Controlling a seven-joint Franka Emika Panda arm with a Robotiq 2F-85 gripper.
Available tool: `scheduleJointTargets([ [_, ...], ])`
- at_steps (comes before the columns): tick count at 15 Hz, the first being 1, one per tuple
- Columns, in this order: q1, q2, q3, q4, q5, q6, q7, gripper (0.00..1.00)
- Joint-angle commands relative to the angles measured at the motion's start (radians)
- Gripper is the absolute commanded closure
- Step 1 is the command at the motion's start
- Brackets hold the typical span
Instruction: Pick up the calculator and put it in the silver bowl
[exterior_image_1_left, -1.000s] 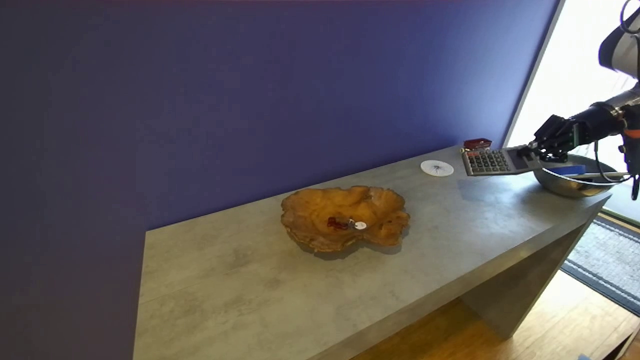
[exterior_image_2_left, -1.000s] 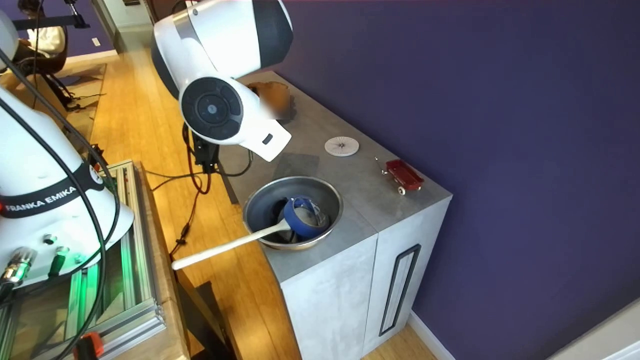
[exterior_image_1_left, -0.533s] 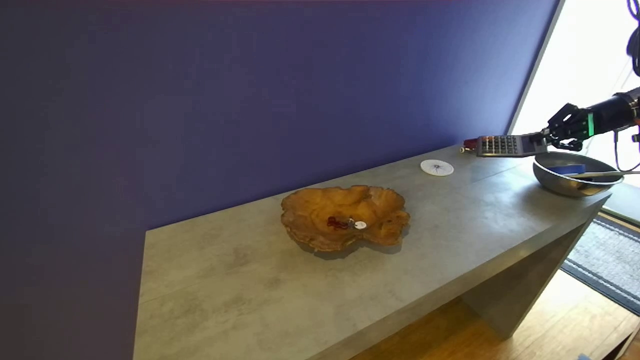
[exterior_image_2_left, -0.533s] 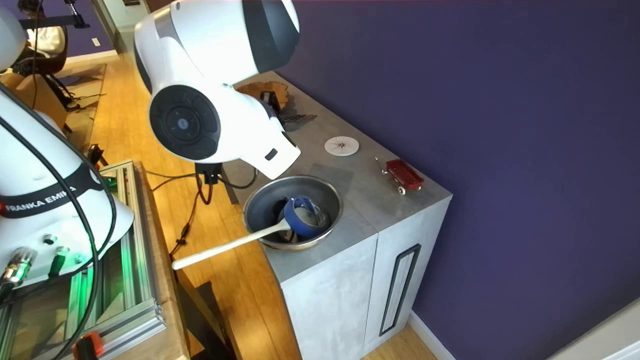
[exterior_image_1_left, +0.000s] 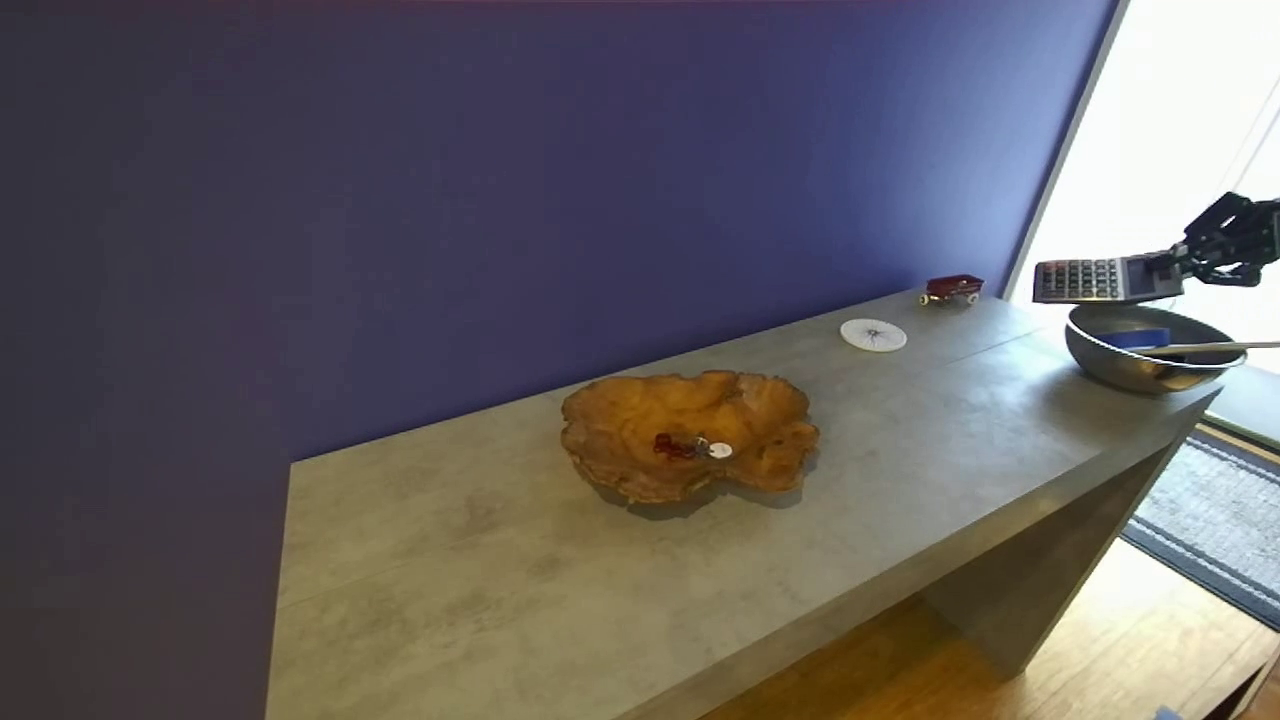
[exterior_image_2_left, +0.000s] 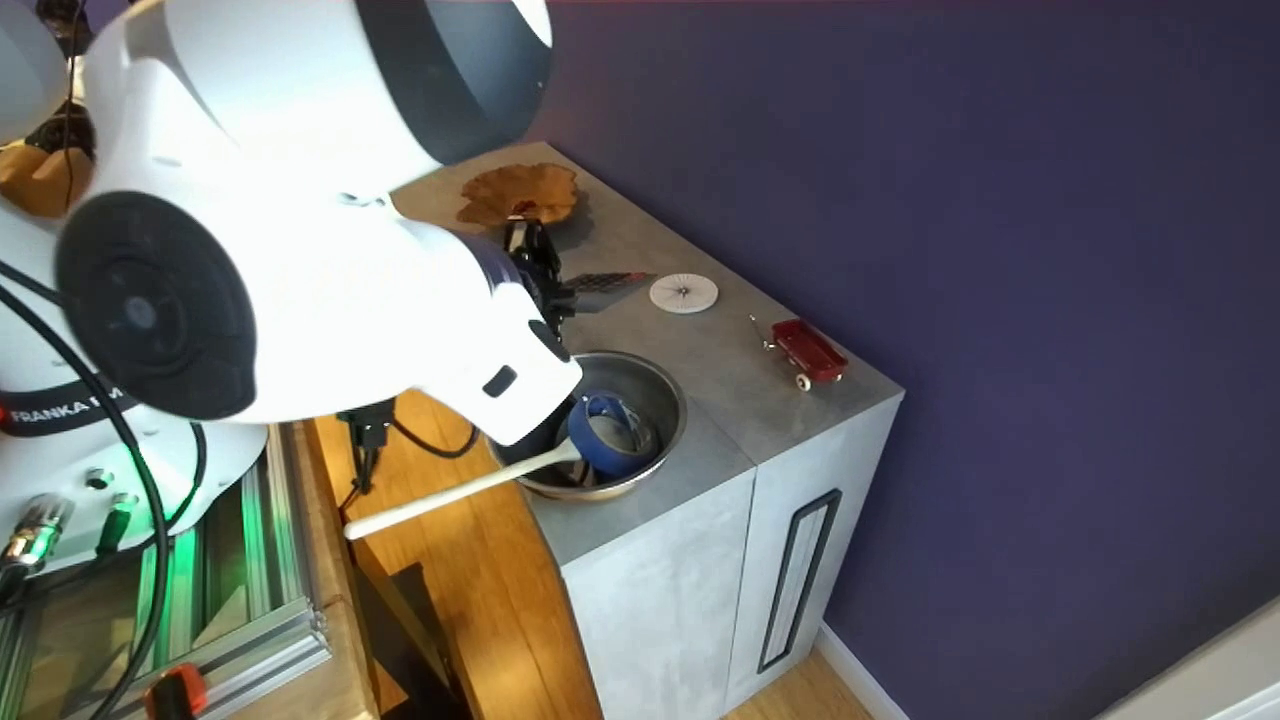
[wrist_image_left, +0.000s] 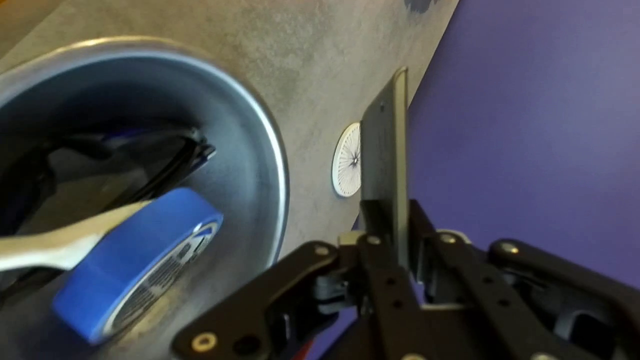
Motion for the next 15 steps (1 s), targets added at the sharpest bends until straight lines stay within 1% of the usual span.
scheduleJointTargets([
  [1,-0.025,-0.014,-0.006,0.007,-0.023,0.001,0.003,0.85],
  [3,-0.043,-0.036,-0.019,0.018,-0.044,0.000,0.008,0.85],
  [4,-0.043,-0.042,-0.019,0.019,-0.046,0.001,0.010,0.96],
  [5,-0.039,-0.002,-0.014,0.039,-0.073,0.003,0.008,0.96],
  [11,-0.070,0.150,-0.042,0.136,-0.229,0.044,0.059,0.96],
  [15,-0.098,0.193,-0.047,0.196,-0.222,-0.001,0.055,0.96],
])
